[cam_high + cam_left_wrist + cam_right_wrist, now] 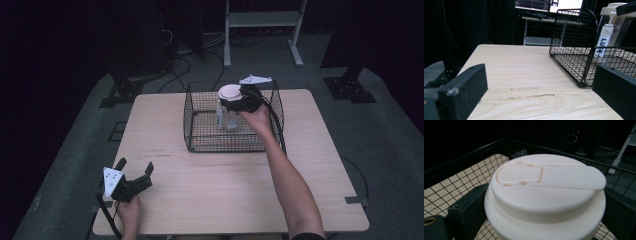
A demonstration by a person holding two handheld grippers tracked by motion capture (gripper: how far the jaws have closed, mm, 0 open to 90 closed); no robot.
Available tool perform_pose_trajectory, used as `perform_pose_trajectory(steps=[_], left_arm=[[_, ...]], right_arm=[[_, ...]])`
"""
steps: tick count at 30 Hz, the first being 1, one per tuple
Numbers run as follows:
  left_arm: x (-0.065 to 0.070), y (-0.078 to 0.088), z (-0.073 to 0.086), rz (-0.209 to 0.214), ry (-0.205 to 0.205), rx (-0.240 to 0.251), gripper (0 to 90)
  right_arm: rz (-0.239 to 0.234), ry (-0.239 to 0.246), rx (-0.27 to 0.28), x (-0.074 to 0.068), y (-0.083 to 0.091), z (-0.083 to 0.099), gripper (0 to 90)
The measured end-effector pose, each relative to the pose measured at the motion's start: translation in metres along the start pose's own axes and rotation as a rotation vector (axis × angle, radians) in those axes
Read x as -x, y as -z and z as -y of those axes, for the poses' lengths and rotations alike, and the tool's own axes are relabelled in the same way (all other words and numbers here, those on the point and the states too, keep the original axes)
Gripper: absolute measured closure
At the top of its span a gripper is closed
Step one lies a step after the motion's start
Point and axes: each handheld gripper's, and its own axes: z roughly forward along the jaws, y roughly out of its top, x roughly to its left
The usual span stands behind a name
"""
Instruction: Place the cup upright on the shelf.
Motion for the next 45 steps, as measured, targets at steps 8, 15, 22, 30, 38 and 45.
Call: perform_pose_trajectory(steps=[8, 15, 22, 30, 38, 45], left_arm=[[0.000, 0.000, 0.000, 0.000, -0.001, 0.000, 0.0], [0.000, 0.000, 0.000, 0.001, -0.001, 0.001, 0.0], [0.000, 0.000, 0.000, 0.002, -0.005, -0.003, 0.0], [0.001, 0.000, 0.000, 0.001, -0.005, -0.004, 0.0], [0.001, -0.001, 0.000, -0.001, -0.005, -0.004, 0.0], [0.001, -0.001, 0.000, -0.002, -0.008, -0.005, 0.0]], right_arm=[[0.003, 0.000, -0.017, 0.000, -0.002, 0.002, 3.6], [0.002, -0.012, -0.020, 0.002, -0.004, 0.006, 3.6], [0.001, -0.016, -0.012, 0.003, -0.002, 0.008, 3.6], [0.000, -0.015, -0.011, 0.004, -0.002, 0.008, 3.5], [0.010, -0.015, -0.005, 0.004, 0.001, 0.007, 3.4], [0.003, -0.027, 0.022, 0.004, 0.006, 0.005, 2.4]])
